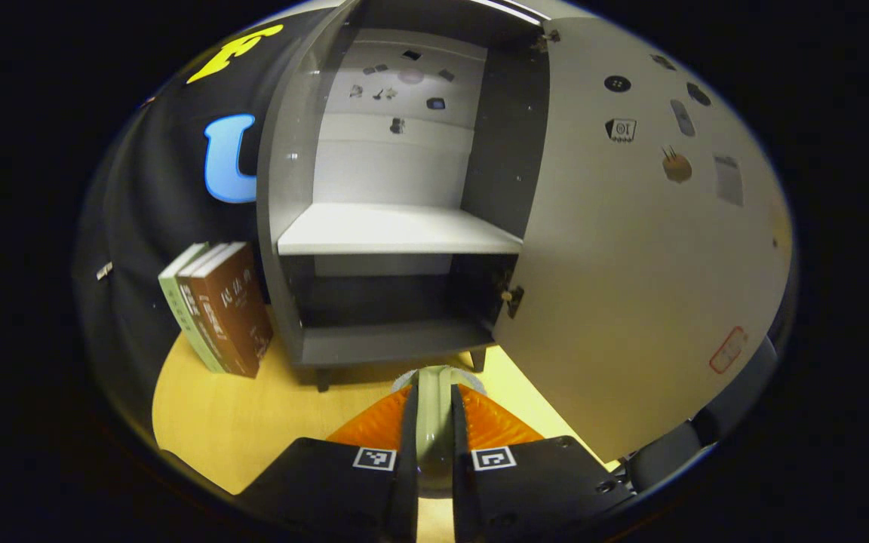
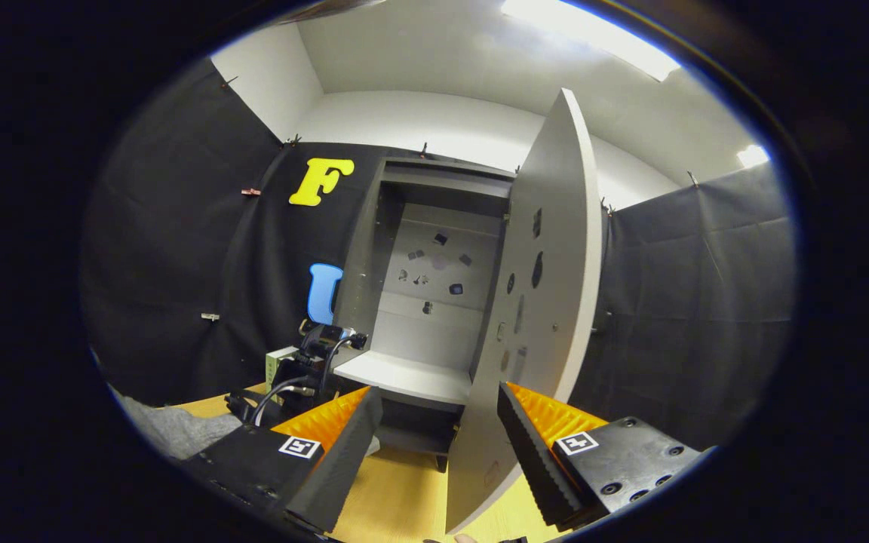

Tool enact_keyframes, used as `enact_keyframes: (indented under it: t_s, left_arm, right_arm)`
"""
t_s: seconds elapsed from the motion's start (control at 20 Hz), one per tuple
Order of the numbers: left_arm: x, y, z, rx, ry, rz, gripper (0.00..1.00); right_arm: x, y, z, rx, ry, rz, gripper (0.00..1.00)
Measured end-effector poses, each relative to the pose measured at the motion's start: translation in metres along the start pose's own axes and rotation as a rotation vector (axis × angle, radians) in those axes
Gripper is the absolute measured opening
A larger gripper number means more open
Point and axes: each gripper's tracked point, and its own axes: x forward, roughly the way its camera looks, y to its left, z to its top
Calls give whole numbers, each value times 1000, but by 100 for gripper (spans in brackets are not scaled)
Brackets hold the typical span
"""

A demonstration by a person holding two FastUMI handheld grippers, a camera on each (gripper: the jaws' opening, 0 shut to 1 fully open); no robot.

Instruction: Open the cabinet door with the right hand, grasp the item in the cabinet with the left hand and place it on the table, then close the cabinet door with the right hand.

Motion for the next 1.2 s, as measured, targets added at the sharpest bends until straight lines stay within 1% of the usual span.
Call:
enact_keyframes:
  t_s: [0.1, 0.25, 0.35, 0.4, 0.45, 0.55, 0.65, 0.7, 0.75, 0.85, 0.9, 0.95, 1.0, 1.05, 1.15, 1.2]
  left_arm:
    - [6, -8, -20, -49, 11, 4, 22]
    - [18, -8, -50, -95, 4, 71, 22]
    - [28, -10, -68, -123, -13, 109, 22]
    - [34, -12, -81, -119, -23, 136, 22]
    - [38, -13, -95, -108, -25, 154, 22]
    - [44, -14, -116, -88, -31, 180, 23]
    - [52, -9, -139, -95, -27, 213, 23]
    - [57, -5, -149, -109, -17, 235, 26]
    - [60, 1, -159, -122, -12, 262, 24]
    - [67, 13, -171, -130, -6, 311, 26]
    - [70, 17, -176, -135, 1, 323, 26]
    - [72, 20, -180, -138, -1, 333, 29]
    - [74, 22, -183, -139, 4, 339, 27]
    - [78, 22, -186, -139, 7, 340, 29]
    - [78, 23, -184, -114, 8, 356, 29]
    - [79, 23, -183, -104, 10, 357, 32]
  right_arm:
    - [-9, -5, 0, 12, 0, 9, 97]
    - [-19, -22, -2, 35, 0, 35, 97]
    - [-29, -39, -3, 60, 0, 67, 97]
    - [-34, -49, -4, 73, 0, 81, 94]
    - [-36, -57, -7, 86, 2, 95, 97]
    - [-40, -73, -11, 105, 3, 115, 97]
    - [-40, -87, -19, 133, 14, 124, 97]
    - [-42, -95, -24, 144, 24, 123, 97]
    - [-44, -104, -30, 151, 32, 125, 97]
    - [-47, -117, -38, 161, 48, 124, 97]
    - [-47, -120, -42, 168, 56, 127, 97]
    - [-46, -123, -44, 172, 60, 128, 97]
    - [-45, -126, -45, 174, 60, 130, 97]
    - [-43, -128, -47, 175, 60, 132, 97]
    - [-41, -131, -50, 180, 65, 137, 97]
    - [-40, -133, -52, 181, 68, 138, 97]
